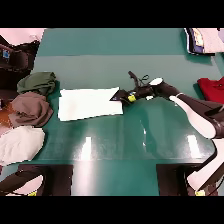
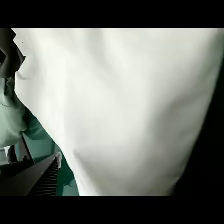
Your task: Fold the shirts.
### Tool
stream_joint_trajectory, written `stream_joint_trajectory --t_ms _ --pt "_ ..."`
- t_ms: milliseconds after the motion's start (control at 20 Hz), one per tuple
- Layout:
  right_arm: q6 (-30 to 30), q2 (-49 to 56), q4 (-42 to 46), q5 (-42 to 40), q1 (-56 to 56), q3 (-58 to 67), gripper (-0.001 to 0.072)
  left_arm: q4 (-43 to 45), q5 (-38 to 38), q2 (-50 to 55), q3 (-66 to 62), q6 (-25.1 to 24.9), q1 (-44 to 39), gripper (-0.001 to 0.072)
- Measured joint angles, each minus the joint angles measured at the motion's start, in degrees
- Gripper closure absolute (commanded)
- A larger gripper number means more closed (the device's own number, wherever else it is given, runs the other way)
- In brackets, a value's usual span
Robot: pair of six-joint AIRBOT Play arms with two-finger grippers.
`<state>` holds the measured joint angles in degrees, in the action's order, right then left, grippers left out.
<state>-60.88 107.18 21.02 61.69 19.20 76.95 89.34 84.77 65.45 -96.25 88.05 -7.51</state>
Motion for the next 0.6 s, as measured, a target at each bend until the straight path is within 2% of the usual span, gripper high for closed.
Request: stream_joint_trajectory --t_ms 100,150,200,400,600 --pt "-0.33 1.84 0.76 -0.66 1.75 2.69 0.0531 0.00 0.72 0.00 0.00 0.00 0.00 0.0679" --pt "-0.35 2.32 0.74 -0.63 2.34 3.72 0.0661 0.00 1.01 0.00 0.00 0.00 0.00 0.0679" --pt "-0.24 2.56 0.31 -0.37 2.86 4.74 0.0687 0.00 1.22 0.00 0.00 0.00 0.00 0.0679" --pt "1.51 1.05 0.50 1.70 1.73 6.99 0.0692 0.00 2.10 0.00 0.00 -0.02 0.00 0.0679" --pt "1.18 -6.23 6.10 2.64 -5.16 7.63 0.0693 0.02 2.97 0.00 0.00 -0.02 0.00 0.0679"
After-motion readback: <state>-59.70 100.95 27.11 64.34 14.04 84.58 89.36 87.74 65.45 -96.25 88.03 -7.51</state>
